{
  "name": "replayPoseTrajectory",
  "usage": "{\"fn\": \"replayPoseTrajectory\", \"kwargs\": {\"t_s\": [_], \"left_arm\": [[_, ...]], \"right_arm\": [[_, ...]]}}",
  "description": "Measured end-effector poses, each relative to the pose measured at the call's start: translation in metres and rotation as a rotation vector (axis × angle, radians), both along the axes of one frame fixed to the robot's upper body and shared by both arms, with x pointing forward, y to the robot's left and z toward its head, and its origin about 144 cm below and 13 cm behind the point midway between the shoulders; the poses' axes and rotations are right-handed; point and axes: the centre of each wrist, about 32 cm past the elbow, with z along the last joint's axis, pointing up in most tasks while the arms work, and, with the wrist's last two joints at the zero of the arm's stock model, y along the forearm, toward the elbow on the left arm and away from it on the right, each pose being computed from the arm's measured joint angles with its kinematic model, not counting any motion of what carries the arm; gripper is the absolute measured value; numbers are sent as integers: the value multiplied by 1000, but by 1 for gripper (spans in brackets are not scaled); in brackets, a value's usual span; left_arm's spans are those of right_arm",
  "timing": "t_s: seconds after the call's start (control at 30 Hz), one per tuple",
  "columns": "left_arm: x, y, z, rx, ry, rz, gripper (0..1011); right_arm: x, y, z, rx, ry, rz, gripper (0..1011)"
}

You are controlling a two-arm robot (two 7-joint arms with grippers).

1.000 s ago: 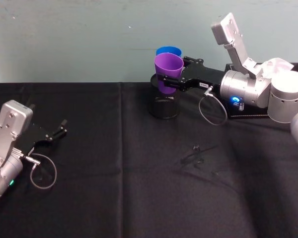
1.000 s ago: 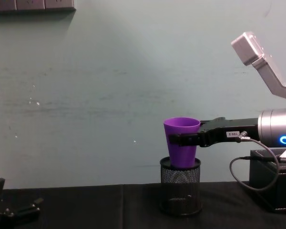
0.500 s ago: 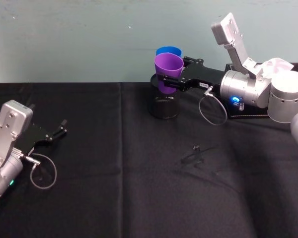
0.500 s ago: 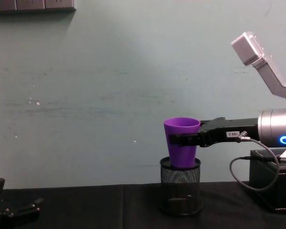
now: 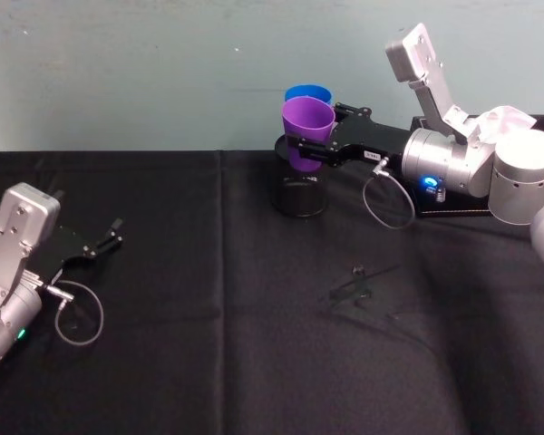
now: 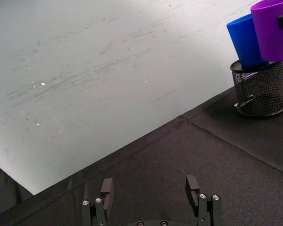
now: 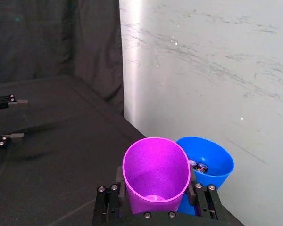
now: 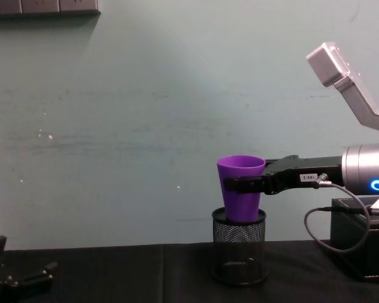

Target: Pick up one cup with a gripper and tap it against the other cup.

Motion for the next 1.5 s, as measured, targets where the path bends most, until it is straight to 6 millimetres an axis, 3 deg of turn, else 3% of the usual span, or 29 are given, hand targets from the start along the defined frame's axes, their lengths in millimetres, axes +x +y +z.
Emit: {"fn": "replayPoseTrajectory", "kwargs": {"t_s": [1.5], "left_arm": [[0,0,0,0,0,0,1000]], "right_arm": [[0,0,0,0,0,0,723]]}}
